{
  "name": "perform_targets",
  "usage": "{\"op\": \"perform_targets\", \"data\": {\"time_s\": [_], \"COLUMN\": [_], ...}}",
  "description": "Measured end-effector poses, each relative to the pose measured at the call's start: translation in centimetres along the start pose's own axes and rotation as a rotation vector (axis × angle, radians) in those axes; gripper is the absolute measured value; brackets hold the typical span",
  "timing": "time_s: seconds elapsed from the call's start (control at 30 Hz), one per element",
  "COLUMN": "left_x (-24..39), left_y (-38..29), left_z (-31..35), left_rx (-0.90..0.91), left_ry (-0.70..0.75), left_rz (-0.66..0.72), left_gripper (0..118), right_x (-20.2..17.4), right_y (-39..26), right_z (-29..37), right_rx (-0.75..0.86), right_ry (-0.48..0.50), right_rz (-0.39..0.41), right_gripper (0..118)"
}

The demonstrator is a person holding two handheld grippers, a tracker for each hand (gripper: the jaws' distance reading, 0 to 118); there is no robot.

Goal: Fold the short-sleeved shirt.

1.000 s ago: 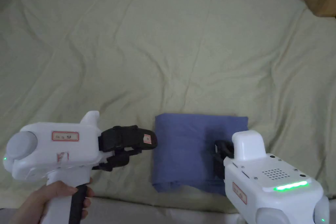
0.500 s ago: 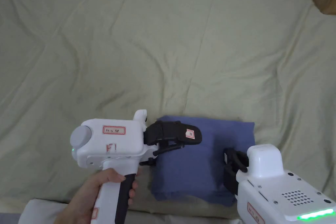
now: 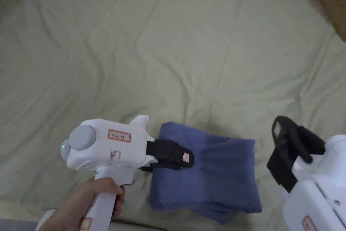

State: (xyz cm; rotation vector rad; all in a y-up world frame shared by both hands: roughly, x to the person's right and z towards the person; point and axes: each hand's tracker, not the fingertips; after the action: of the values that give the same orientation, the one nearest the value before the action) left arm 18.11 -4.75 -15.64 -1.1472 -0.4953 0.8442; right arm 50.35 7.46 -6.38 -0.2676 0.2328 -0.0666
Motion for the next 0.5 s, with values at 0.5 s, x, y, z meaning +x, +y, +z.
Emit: {"op": "perform_targets", "data": {"time_s": [0.5], "left_x": [-9.4], "left_y": [8.8], "left_z": [20.4], "left_rx": [0.131], "left_ry": [0.520], "left_rz": [0.026], "left_gripper": [26], "right_x": [-9.2], "right_y": [5.8], "right_z": [0.5], "right_rx": [0.218], "right_ry": [0.001], "right_rz": [0.085], "right_gripper": [0]}}
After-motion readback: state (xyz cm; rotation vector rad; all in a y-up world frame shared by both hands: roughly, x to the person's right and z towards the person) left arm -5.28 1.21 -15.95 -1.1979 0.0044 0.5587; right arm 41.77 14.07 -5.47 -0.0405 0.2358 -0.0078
